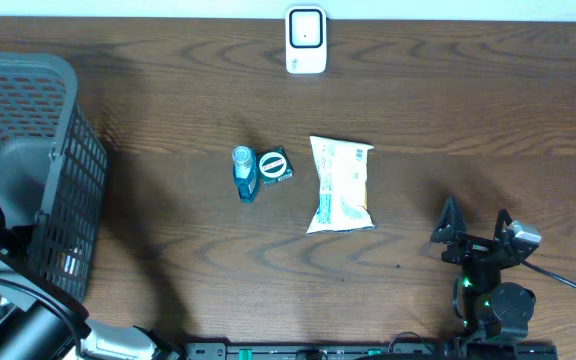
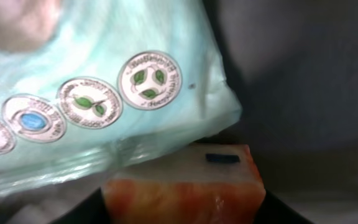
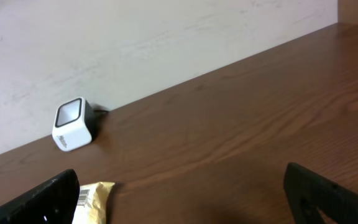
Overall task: Scan the item barcode
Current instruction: 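Grasp the small orange box in the basket with the left gripper, then carry the orange box out and release it below the Zam-Buk box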
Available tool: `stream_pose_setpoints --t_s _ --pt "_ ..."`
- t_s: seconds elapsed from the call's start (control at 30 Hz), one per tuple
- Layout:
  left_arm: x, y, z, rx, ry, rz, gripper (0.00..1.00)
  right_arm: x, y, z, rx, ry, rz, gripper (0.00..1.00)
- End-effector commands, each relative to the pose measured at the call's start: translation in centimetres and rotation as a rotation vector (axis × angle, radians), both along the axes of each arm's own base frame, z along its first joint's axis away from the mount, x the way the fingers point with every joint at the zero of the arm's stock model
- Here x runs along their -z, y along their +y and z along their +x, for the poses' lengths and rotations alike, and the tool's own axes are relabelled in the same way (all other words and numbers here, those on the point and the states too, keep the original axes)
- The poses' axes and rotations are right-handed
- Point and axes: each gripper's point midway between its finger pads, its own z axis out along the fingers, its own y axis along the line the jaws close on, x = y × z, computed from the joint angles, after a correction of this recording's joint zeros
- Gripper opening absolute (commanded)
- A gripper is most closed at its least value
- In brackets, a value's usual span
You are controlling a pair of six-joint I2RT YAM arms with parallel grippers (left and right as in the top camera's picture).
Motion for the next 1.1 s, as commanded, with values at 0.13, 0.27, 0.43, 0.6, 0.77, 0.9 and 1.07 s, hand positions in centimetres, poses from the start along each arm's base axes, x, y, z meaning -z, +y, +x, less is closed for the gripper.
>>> stream_pose_setpoints --t_s 0.13,0.27,0.43,0.6,0.77,0.9,1.07 --pt "-7.8 3.9 2.4 0.003 -0.103 0.174 0.43 0.0 0.1 0.0 -0.003 0.002 -0.015 0.99" --pt "-14.2 5.1 4.2 0.006 -0.238 0.289 0.43 0.0 0.1 0.0 -0.003 0.002 -0.016 0.99" --pt "-24.1 4.3 8.1 0.071 -0.578 0.397 0.43 0.0 0.1 0.0 -0.003 0.002 -0.016 0.99" --pt "-34.9 -2.9 11.8 0.322 -1.053 0.398 0.42 0.0 0.1 0.0 -0.003 0.002 -0.015 0.99" --pt "-38.2 -12.7 12.5 0.621 -1.178 0.354 0.42 0.0 0.1 0.0 -0.003 0.002 -0.015 0.99" --pt "-37.4 -22.5 12.6 0.947 -1.182 0.262 0.42 0.0 0.1 0.0 -0.003 0.002 -0.015 0.99" --pt "-30.0 -31.1 10.8 1.257 -0.860 0.258 0.42 0.0 0.1 0.0 -0.003 0.002 -0.015 0.99"
